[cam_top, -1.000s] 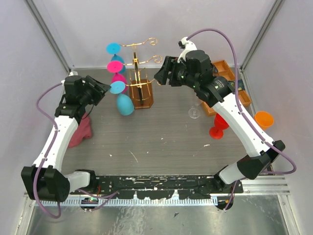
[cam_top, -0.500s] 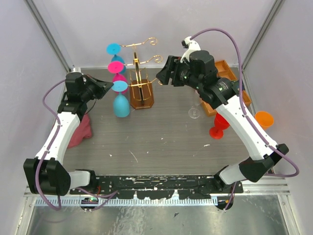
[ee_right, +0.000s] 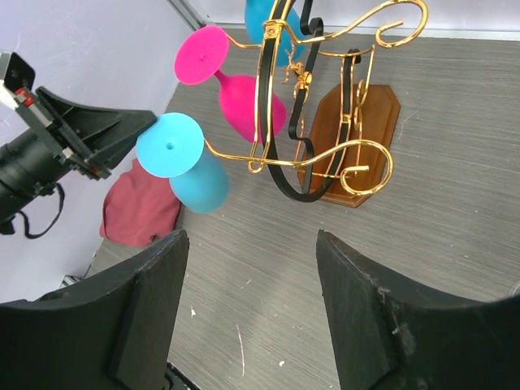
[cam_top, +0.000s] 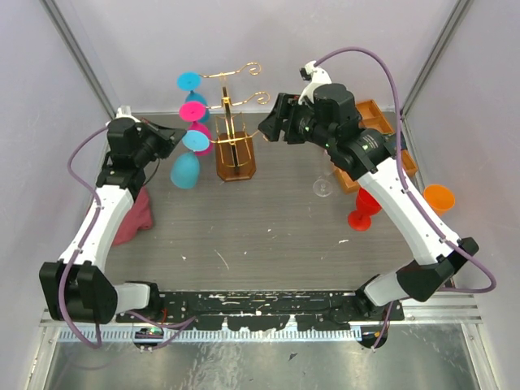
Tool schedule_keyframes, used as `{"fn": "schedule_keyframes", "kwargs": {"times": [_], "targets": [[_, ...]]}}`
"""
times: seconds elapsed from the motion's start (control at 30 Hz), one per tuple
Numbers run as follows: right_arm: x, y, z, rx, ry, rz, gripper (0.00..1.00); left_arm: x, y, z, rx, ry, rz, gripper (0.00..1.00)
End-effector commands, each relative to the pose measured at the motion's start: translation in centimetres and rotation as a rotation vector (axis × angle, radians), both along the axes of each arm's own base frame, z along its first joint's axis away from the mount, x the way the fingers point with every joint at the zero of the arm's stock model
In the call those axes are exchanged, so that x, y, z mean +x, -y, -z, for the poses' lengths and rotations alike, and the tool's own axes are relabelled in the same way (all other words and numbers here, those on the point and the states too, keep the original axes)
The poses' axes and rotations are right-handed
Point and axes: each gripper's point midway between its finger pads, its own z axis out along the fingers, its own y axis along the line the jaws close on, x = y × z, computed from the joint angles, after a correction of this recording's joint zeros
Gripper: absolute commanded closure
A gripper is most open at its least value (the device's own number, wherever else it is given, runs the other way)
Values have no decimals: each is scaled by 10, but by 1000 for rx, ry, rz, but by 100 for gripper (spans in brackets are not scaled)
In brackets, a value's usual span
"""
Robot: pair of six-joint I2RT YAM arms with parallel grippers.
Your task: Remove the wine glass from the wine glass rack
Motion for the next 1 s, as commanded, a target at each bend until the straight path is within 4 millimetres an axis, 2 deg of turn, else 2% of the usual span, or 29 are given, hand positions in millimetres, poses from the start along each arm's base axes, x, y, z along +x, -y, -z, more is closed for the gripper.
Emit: {"fn": "schedule_keyframes", "kwargs": {"times": [0.0,0.2,0.3,0.43,0.57,0.77,0.83,0.97], "targets": [[6,-11,-23,46,57,-40,31,27,5,-8,-107,79,-15,100],[11,-18,-26,57,53,-54,31,48,13,-6,-106,110,8,100],[12,-21,-25,58,51,-64,31,54,17,-11,-103,141,27,100],[13,-23,-22,57,42,-72,31,53,16,-15,-85,144,26,100],[13,-23,-20,52,38,-72,31,41,13,-13,-71,131,21,98],[12,-23,-18,52,35,-77,31,26,5,-13,-44,128,-9,59],[10,-22,-19,52,38,-77,31,22,-1,-14,1,134,-32,52],[9,-20,-19,49,39,-73,31,9,-13,-15,88,103,-65,48]]}}
